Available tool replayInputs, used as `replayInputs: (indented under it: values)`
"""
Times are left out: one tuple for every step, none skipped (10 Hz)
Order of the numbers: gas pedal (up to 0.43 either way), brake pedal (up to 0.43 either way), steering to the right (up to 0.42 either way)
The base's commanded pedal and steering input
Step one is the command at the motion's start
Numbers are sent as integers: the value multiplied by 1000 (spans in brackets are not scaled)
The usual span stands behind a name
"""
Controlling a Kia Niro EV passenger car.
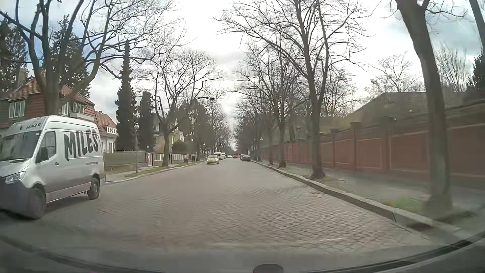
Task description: Follow the waypoints while adhering to traffic rules and regulations
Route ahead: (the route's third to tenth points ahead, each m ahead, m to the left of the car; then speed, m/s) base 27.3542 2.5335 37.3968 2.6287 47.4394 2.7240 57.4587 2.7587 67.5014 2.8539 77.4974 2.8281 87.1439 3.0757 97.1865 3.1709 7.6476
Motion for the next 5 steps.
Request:
replayInputs:
  values:
    - [47, 0, -4]
    - [47, 0, -3]
    - [47, 0, -3]
    - [47, 0, -3]
    - [47, 0, -3]
